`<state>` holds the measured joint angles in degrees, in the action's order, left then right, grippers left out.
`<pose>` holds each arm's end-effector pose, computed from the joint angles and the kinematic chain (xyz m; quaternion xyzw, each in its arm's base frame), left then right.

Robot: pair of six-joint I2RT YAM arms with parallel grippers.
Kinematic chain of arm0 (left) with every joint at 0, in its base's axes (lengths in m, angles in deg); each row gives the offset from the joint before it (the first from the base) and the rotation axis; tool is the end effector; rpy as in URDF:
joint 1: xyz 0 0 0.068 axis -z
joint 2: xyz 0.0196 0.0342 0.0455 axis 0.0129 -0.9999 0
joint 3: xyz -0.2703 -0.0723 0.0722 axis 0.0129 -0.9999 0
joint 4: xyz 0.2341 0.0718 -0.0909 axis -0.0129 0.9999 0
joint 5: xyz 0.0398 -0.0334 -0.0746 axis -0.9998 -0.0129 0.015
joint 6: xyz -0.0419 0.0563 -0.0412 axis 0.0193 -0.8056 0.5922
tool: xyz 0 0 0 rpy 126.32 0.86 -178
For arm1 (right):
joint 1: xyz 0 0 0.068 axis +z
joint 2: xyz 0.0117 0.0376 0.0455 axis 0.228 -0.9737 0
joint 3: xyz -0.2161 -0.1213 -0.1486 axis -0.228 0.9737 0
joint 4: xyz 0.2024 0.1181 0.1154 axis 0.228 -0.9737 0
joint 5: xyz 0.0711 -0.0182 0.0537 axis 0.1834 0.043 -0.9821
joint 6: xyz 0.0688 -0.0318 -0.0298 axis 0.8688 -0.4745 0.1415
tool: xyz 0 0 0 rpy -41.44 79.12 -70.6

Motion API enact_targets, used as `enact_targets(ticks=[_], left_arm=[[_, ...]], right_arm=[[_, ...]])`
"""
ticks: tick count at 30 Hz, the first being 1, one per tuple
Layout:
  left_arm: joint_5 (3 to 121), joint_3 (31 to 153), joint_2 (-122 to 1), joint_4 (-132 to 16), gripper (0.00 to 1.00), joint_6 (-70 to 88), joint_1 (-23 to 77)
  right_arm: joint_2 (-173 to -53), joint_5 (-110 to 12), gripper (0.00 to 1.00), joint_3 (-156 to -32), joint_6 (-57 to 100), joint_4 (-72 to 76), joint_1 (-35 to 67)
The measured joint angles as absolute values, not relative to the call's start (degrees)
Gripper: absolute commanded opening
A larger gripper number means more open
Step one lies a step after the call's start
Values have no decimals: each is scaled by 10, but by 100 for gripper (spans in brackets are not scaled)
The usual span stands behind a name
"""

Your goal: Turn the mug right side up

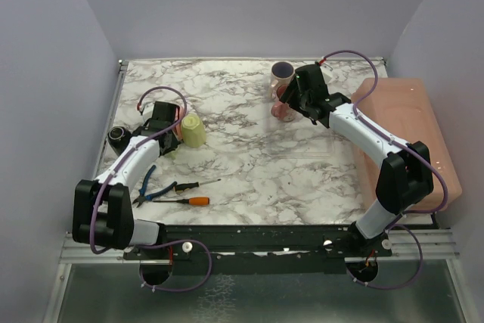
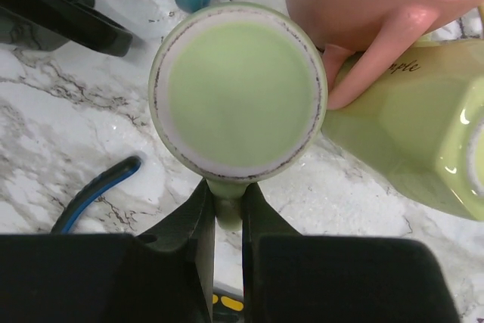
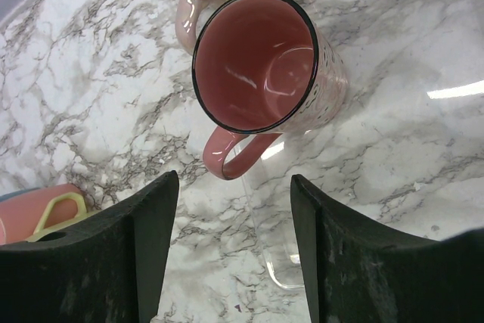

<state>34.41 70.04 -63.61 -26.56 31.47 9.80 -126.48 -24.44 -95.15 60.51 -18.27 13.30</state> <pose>0.2827 -0.0215 0.2054 -0.2466 0.9159 0.0506 0.3127 0.3706 0.1617 0.2867 0.2141 0.8681 0.1464 0.4232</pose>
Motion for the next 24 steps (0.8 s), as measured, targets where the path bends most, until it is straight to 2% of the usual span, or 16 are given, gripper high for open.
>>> enact_targets(ticks=[11, 17, 24], left_arm=[[285, 701, -516, -230, 0, 365, 98], [240, 733, -459, -209, 0, 377, 98], [264, 793, -451, -251, 0, 356, 98]], right_arm=[[-1265, -245, 64, -951, 605, -183, 131], [-1265, -251, 70, -951, 602, -181, 131], [-1262, -293, 74, -951, 576, -156, 130]])
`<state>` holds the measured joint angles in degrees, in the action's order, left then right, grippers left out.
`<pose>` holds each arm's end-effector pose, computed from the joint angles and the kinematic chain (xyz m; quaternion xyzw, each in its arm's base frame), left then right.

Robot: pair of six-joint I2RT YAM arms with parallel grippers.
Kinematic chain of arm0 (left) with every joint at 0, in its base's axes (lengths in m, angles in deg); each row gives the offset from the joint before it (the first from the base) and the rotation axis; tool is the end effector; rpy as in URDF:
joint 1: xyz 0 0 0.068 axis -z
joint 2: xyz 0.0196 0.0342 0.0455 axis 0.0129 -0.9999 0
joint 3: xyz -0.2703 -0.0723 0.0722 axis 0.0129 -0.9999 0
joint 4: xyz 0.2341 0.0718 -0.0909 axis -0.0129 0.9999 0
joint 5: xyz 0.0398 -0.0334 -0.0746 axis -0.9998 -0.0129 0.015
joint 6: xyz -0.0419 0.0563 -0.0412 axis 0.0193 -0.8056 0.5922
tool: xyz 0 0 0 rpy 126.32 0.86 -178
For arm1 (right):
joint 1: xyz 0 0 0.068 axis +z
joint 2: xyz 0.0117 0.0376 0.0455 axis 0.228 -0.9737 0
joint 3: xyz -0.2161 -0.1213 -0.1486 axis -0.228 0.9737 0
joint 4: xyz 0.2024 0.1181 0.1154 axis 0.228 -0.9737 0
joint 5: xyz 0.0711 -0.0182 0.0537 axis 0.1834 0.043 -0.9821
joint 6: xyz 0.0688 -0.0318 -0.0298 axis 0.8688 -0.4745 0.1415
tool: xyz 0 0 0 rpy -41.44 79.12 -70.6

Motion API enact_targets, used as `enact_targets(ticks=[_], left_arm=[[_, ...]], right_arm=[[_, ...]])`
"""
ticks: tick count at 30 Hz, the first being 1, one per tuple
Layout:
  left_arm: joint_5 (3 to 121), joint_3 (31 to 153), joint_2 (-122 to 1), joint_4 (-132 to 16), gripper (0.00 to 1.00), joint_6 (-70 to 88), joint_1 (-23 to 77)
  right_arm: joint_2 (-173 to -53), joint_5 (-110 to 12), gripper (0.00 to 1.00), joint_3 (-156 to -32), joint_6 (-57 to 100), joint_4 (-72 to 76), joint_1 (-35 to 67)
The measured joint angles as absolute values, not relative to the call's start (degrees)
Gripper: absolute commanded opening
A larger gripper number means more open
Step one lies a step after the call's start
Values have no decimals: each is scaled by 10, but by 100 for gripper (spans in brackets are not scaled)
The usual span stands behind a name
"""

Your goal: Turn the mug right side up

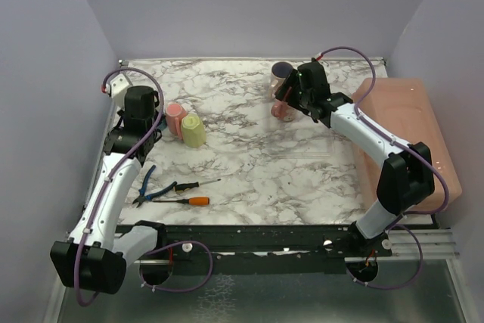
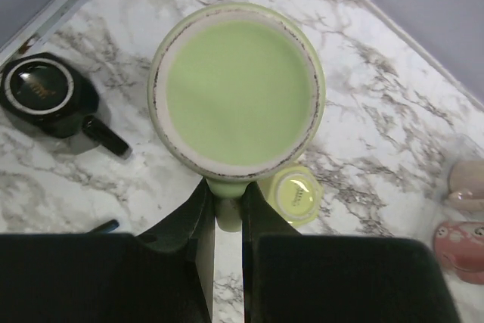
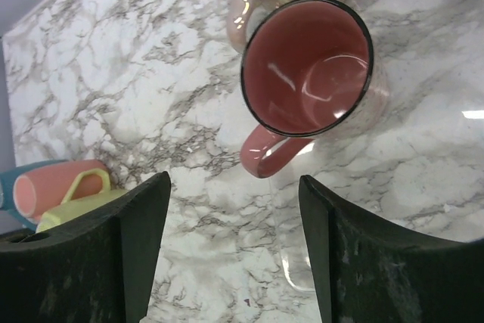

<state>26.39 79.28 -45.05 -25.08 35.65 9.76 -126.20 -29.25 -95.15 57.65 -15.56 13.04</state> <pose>0.2435 -0.0059 0.3419 -0.3222 0.7929 0.0005 0.5172 0.3727 0.1671 0.2931 0.1779 0.8684 0.1813 0.4260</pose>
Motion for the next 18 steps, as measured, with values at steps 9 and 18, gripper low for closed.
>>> enact_targets(ticks=[9, 18], left_arm=[[470, 836, -534, -374, 0, 312, 97], [710, 836, -575, -577, 0, 380, 109]], right_arm=[[-1220, -424, 79, -893, 536, -7, 130], [-1206, -624, 85, -842, 559, 211, 130]])
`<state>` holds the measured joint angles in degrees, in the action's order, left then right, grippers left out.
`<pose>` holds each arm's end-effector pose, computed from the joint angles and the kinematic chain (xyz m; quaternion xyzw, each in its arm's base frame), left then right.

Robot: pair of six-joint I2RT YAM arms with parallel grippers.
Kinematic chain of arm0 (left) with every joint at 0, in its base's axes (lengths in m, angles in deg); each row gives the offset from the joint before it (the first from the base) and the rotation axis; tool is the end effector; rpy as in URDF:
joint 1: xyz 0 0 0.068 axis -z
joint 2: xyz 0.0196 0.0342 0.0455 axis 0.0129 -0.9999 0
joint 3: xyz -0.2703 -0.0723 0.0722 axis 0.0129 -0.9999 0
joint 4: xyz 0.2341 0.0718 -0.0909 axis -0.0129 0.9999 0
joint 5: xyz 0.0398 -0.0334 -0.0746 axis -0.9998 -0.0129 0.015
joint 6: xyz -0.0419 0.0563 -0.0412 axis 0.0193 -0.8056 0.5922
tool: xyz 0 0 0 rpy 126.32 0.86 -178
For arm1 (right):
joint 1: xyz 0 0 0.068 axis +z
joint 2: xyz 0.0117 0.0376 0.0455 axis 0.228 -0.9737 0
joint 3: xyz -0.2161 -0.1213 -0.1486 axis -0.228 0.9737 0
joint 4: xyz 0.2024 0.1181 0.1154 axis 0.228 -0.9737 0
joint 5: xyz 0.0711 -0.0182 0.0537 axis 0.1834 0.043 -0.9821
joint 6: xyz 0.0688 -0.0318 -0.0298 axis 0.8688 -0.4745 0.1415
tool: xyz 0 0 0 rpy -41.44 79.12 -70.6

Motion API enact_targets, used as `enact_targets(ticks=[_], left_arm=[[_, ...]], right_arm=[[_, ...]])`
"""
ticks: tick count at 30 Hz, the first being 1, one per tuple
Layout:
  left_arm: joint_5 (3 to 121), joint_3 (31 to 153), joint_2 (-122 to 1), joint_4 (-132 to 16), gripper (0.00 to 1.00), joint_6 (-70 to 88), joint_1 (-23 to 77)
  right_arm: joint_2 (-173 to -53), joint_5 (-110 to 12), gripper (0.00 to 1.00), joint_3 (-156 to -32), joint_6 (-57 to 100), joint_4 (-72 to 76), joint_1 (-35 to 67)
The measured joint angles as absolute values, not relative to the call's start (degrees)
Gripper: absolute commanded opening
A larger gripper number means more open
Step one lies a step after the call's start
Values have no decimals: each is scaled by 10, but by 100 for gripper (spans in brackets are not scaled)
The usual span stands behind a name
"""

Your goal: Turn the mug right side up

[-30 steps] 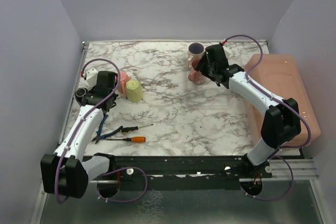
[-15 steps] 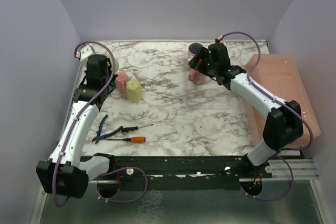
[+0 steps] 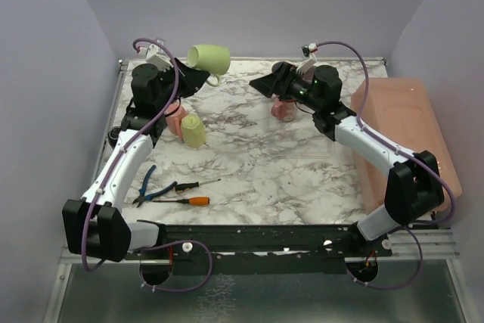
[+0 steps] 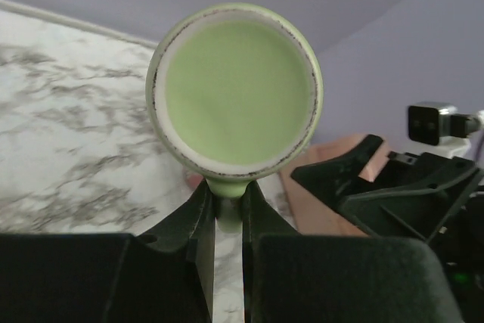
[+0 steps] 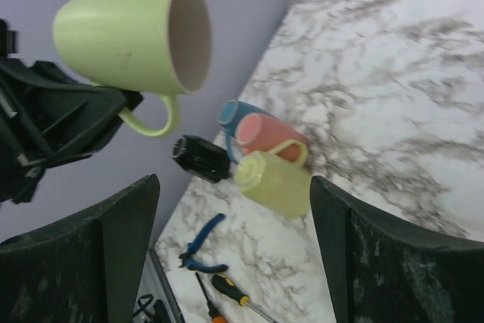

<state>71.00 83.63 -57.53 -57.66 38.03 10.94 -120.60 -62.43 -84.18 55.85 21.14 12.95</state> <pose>0.3178 -0.0785 0.3853 -0.0953 0.7415 -0.3806 0.5442 0.3493 0.1997 0.3431 -0.0276 0.7316 0.4829 0.4805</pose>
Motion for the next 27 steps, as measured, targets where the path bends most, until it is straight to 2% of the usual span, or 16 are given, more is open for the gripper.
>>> enact_targets(ticks=[5, 12, 19, 24, 27], left_arm=[[776, 837, -594, -702, 0, 449, 138], [818, 854, -625, -771, 0, 493, 172], [833, 868, -635, -804, 0, 511, 194], [840, 877, -640, -828, 0, 520, 201], [843, 878, -640, -837, 0, 522, 204]], right_arm=[[-1226, -711, 86, -850, 623, 334, 130], [-1269, -785, 84, -866, 717, 468, 130], [-1272, -800, 64, -876, 786, 549, 130], [-1273, -800, 54, -877, 825, 584, 130], [-1275, -799, 39, -877, 845, 598, 129]])
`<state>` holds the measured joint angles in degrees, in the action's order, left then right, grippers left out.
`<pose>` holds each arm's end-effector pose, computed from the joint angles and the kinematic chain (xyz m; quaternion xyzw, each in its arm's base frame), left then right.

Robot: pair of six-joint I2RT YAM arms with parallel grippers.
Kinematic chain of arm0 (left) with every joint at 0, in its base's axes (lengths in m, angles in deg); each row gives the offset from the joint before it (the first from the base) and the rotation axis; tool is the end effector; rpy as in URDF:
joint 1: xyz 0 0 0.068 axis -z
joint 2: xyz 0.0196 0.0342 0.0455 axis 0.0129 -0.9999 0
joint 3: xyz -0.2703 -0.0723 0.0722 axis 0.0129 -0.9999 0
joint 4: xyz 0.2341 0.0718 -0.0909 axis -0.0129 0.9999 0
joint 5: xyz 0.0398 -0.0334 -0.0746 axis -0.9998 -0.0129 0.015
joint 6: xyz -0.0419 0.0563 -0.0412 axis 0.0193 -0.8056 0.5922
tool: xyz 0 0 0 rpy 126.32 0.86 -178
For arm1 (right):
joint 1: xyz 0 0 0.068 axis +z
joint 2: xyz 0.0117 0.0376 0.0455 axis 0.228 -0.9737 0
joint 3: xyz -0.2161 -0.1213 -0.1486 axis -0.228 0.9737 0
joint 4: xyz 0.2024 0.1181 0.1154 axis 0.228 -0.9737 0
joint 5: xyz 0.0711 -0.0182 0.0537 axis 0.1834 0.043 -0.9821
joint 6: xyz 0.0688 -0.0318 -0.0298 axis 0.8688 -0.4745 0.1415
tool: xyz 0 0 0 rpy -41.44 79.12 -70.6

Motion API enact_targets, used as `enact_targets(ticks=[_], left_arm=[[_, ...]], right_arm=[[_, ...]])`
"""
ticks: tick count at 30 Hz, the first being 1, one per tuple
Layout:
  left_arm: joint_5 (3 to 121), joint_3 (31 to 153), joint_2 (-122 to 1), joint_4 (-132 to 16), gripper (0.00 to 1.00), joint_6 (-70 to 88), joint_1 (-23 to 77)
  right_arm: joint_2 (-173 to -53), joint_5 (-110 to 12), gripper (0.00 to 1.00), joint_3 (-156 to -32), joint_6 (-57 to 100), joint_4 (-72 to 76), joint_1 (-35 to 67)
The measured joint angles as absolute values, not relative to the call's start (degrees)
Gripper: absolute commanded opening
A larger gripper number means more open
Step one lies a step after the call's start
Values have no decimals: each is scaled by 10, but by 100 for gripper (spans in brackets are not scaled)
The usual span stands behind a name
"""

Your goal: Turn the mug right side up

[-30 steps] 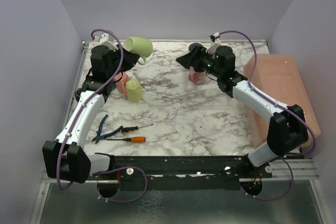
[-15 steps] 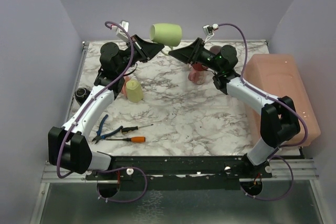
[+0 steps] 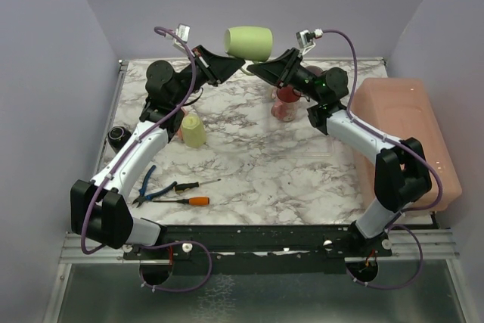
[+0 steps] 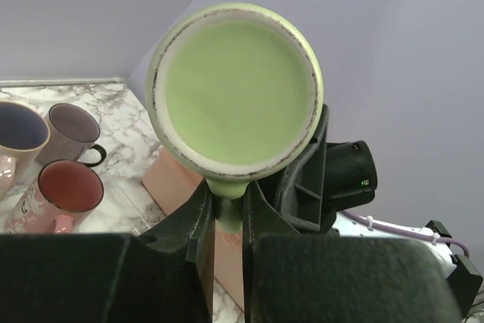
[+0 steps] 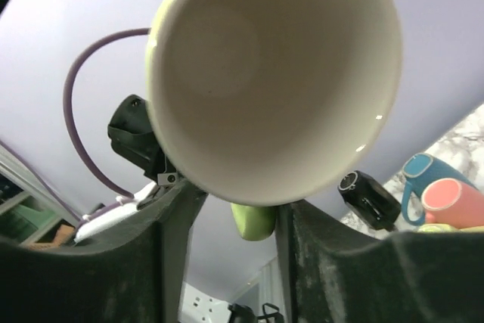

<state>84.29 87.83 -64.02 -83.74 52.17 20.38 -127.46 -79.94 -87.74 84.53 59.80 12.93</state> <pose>0.3146 -0.1505 0.4393 0.0306 0.6127 -0.5913 0.5235 0.3431 0.2173 0.4049 -0.0928 0.5390 0.7200 0.4272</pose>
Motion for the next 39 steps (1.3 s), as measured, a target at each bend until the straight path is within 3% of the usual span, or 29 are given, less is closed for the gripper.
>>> enact_targets(ticks=[8, 10, 13, 21, 25, 34, 39], left_arm=[[844, 878, -640, -869, 0, 525, 209], [844, 878, -640, -877, 0, 528, 209], [842, 879, -640, -882, 2, 538, 210], [842, 878, -639, -886, 62, 529, 211], [840, 878, -633, -886, 82, 515, 214], [783, 879, -611, -791, 95, 432, 215], [731, 934, -617, -640, 99, 313, 215]], right_arm=[[-1301, -800, 17, -908, 912, 603, 126], [-1301, -799, 4, -910, 917, 604, 126], [-1301, -800, 1, -910, 919, 610, 126], [-1295, -790, 1, -910, 908, 589, 126], [-1280, -771, 1, -907, 874, 549, 126], [-1182, -674, 1, -905, 683, 354, 124], [-1143, -572, 0, -957, 499, 178, 116]])
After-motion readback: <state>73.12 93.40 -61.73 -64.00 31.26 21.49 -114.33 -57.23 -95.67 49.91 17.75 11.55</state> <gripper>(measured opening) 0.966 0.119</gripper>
